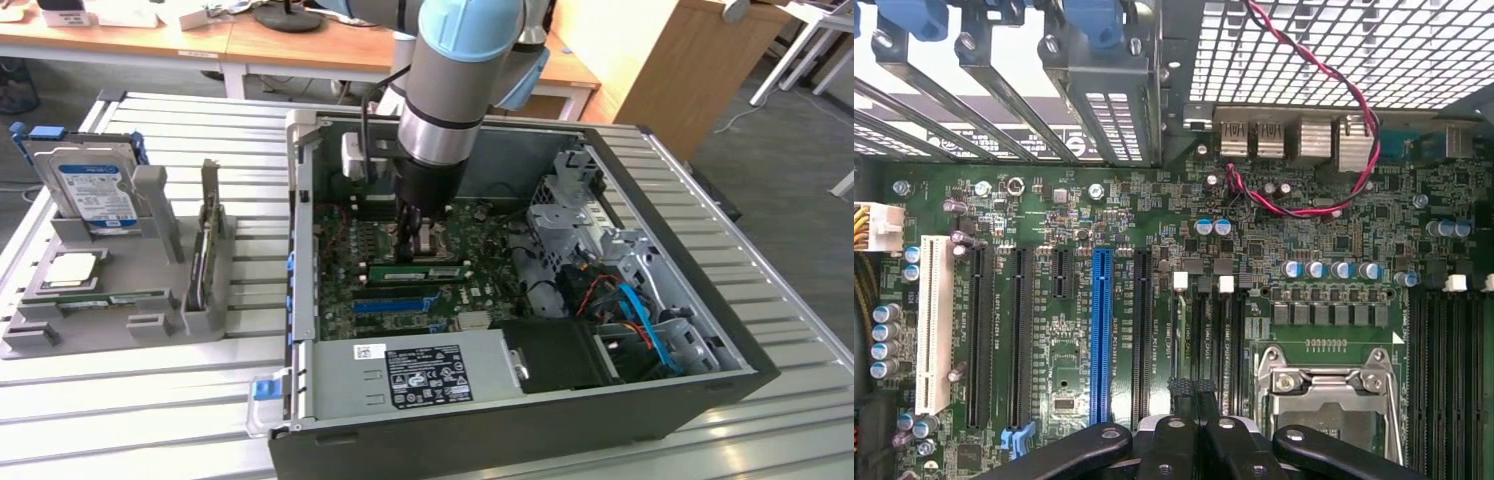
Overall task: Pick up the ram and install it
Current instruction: 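Press down the ram until it locks into place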
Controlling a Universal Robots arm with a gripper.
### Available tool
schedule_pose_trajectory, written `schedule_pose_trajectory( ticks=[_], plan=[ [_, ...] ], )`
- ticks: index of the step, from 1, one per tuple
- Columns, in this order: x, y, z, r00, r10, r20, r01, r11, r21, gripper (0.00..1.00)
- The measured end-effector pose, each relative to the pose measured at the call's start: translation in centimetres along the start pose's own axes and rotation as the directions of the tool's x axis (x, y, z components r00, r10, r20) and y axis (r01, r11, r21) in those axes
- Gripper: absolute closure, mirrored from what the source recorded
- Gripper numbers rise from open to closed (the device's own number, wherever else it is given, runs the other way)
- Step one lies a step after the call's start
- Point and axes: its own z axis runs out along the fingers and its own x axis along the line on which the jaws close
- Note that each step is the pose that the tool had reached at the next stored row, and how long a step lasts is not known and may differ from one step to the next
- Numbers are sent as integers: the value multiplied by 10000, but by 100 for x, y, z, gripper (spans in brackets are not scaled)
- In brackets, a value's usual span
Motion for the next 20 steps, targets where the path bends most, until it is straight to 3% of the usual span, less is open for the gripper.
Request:
schedule_pose_trajectory(
  ticks=[20],
  plan=[
    [2, 0, 42, 10000, -4, 1, 4, 10000, 1, 89]
  ],
)
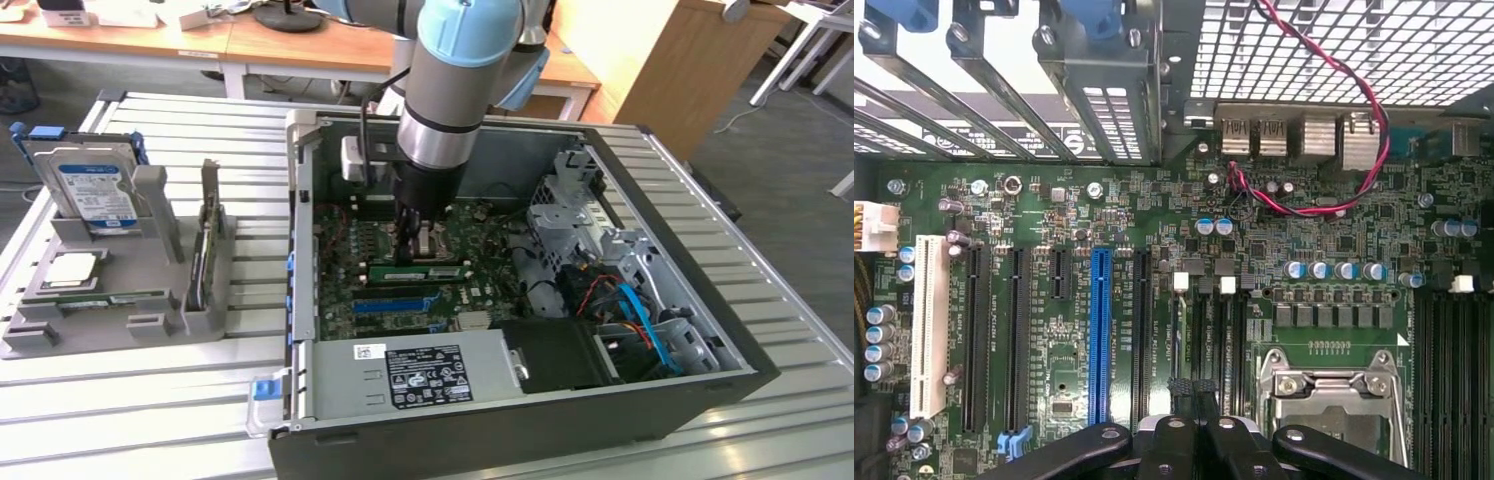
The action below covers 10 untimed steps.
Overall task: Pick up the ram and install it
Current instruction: 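Press down the ram until it locks into place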
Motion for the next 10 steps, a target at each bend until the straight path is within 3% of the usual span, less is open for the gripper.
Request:
schedule_pose_trajectory(
  ticks=[10],
  plan=[
    [12, 2, 13, 10000, -8, 1, 8, 10000, 1, 89]
  ],
)
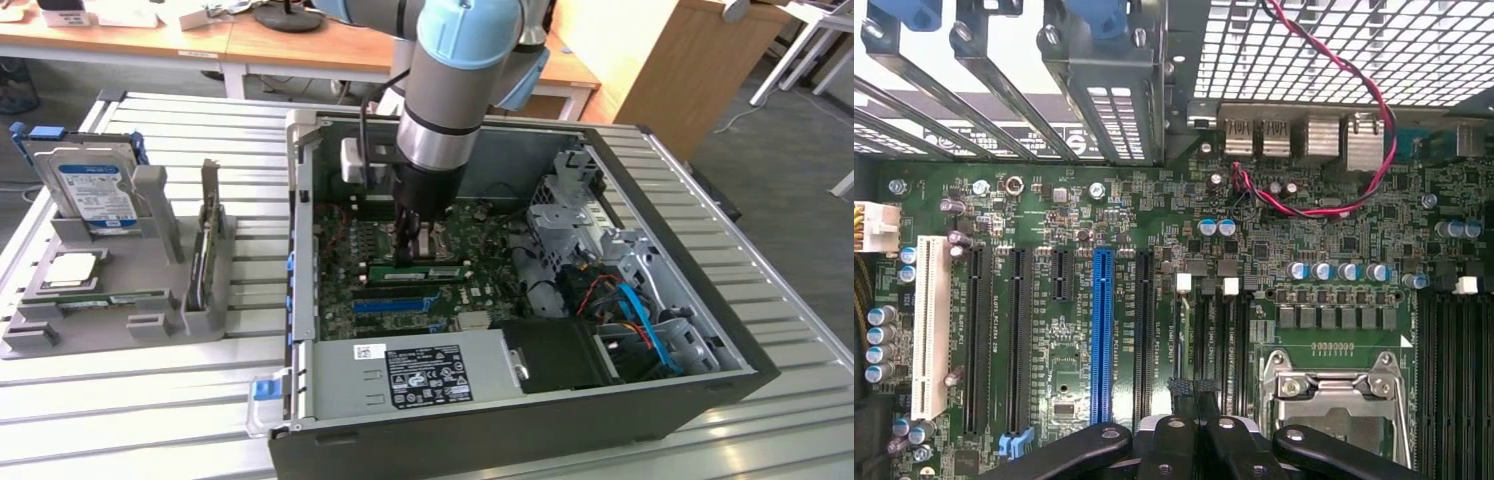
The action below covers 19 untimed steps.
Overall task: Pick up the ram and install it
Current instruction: 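Press down the ram until it locks into place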
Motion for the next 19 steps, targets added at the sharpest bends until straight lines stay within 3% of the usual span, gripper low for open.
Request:
schedule_pose_trajectory(
  ticks=[19],
  plan=[
    [1, -1, 37, 10000, 0, -2, 0, 10000, -1, 89]
  ],
)
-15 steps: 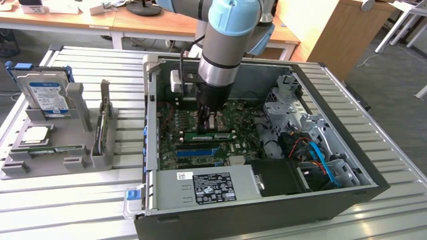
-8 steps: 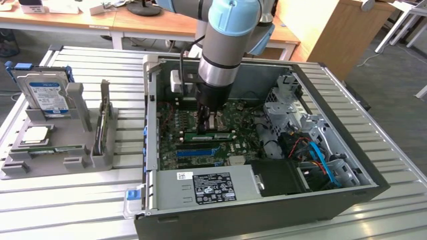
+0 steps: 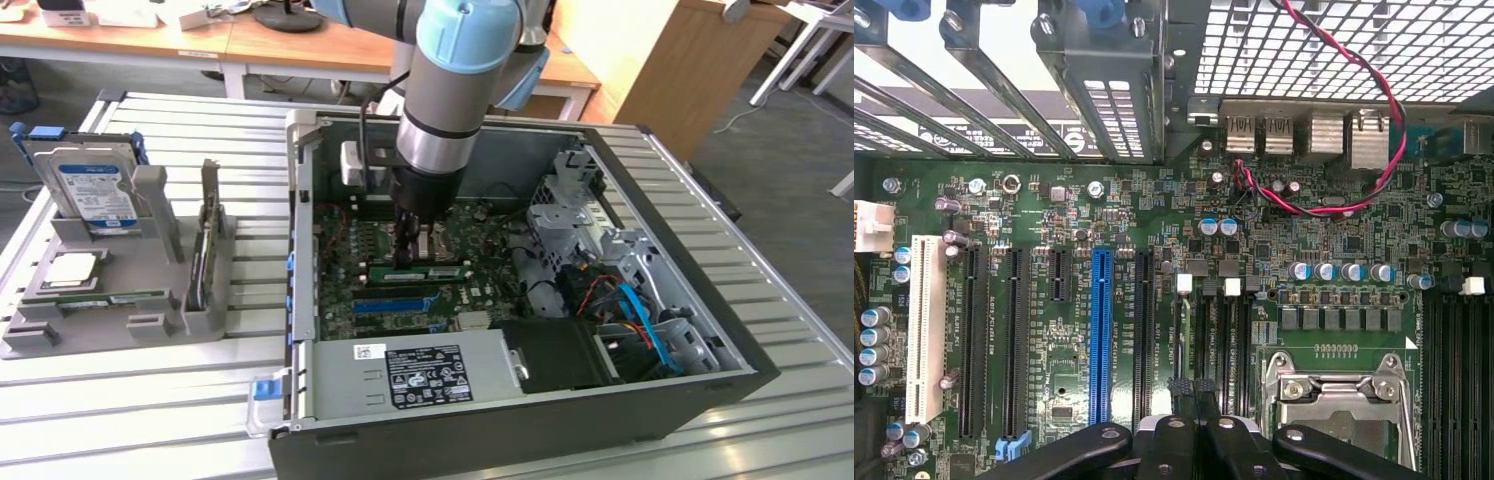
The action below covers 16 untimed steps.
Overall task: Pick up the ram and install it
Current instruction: 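Press down the ram until it locks into place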
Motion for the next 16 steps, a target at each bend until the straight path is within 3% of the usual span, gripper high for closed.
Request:
schedule_pose_trajectory(
  ticks=[16],
  plan=[
    [0, -1, 20, 10000, 0, 0, 0, 10000, 7, 89]
  ],
)
